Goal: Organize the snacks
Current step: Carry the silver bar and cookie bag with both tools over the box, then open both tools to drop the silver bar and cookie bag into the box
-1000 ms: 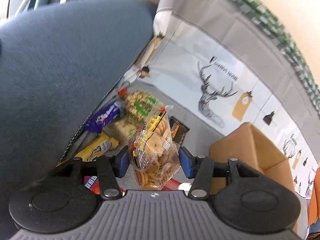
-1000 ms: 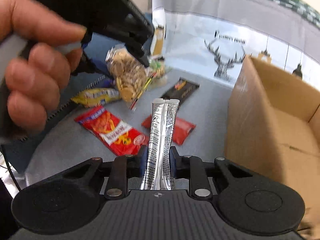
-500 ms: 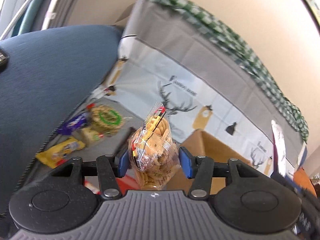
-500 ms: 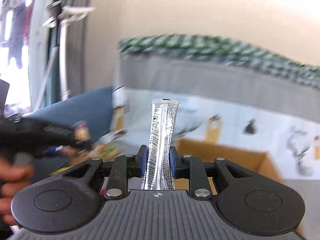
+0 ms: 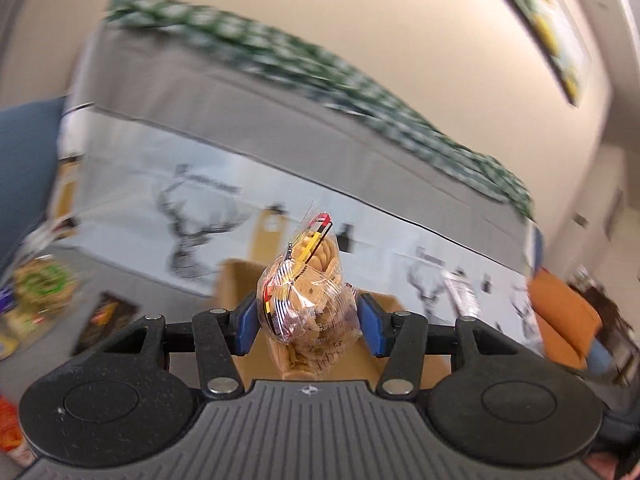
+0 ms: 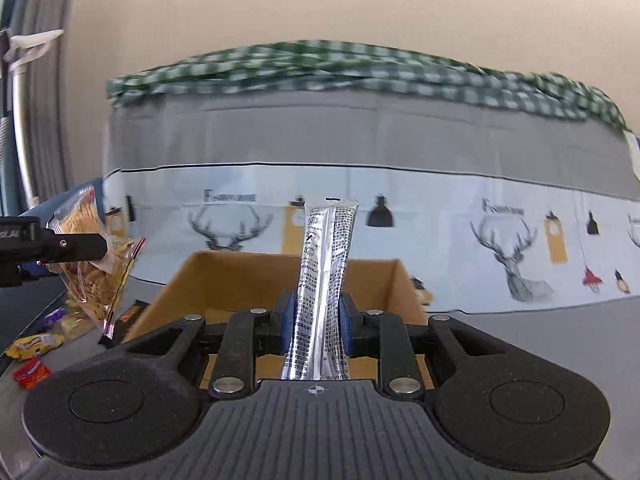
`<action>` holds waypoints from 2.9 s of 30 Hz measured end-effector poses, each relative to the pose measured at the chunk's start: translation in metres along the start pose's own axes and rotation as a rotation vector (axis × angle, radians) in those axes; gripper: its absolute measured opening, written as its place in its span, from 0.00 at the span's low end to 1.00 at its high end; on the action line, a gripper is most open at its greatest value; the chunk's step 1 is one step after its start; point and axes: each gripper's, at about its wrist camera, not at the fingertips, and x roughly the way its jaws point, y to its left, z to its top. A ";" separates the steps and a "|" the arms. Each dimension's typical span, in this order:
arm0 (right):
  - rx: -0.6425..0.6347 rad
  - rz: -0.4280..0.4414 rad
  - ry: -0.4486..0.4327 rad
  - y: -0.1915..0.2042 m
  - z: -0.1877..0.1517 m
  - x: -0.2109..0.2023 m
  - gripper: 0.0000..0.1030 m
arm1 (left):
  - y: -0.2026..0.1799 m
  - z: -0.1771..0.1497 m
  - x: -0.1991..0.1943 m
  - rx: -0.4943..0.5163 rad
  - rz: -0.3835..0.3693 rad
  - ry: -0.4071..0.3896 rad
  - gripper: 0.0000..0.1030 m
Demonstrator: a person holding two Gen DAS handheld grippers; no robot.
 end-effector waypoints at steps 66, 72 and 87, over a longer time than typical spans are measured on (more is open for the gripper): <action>0.144 -0.242 0.379 -0.078 -0.036 0.050 0.31 | -0.016 -0.025 0.065 0.046 0.263 0.229 0.75; 0.122 -0.237 0.380 -0.075 -0.035 0.048 0.17 | -0.016 -0.026 0.068 0.022 0.212 0.227 0.75; 0.169 -0.212 0.293 -0.077 -0.026 0.031 0.38 | -0.029 -0.020 0.052 0.080 0.155 0.140 0.75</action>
